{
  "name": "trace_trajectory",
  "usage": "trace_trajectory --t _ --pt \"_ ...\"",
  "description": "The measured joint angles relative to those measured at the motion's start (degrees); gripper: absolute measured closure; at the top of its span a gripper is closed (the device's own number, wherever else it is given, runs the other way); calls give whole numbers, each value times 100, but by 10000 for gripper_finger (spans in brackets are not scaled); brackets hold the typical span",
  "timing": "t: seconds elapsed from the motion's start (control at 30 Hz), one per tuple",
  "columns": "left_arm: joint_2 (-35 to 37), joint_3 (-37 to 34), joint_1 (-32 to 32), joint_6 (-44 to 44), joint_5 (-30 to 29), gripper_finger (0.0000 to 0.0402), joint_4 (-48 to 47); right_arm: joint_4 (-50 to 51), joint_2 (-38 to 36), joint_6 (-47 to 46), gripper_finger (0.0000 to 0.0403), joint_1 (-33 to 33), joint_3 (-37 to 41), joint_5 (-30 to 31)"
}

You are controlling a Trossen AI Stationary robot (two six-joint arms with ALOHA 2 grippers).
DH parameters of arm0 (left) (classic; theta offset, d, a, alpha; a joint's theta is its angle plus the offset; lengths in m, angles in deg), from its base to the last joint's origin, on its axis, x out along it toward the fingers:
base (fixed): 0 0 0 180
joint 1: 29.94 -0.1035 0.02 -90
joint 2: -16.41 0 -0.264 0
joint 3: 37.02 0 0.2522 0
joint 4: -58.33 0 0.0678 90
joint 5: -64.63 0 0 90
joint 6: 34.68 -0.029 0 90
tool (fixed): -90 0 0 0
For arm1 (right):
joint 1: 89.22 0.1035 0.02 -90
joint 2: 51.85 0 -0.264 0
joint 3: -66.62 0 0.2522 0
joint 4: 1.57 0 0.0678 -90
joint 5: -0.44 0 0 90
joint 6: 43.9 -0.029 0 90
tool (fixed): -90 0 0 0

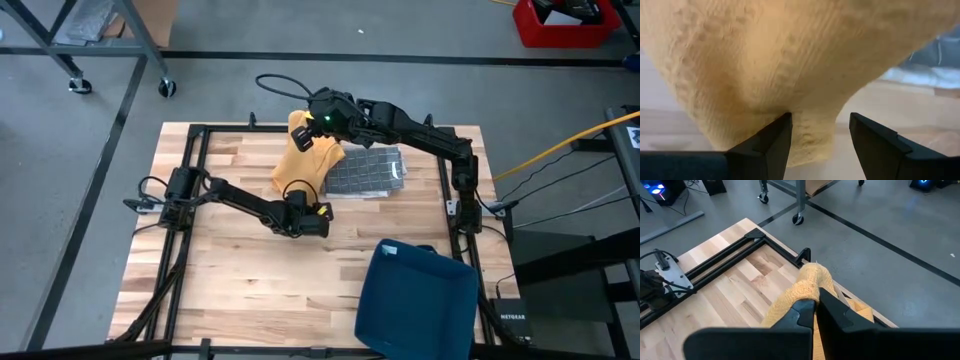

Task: Fold towel
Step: Fold the yellow kitchen towel

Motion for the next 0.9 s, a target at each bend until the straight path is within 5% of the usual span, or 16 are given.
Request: trace_trajectory --t 0.77,0.9 --pt "19 7 170 -2381 1009 210 -479 69 -2 182 388 0 0 -146" --pt "25 16 170 -2204 1064 210 -763 73 -2 192 388 0 0 -212"
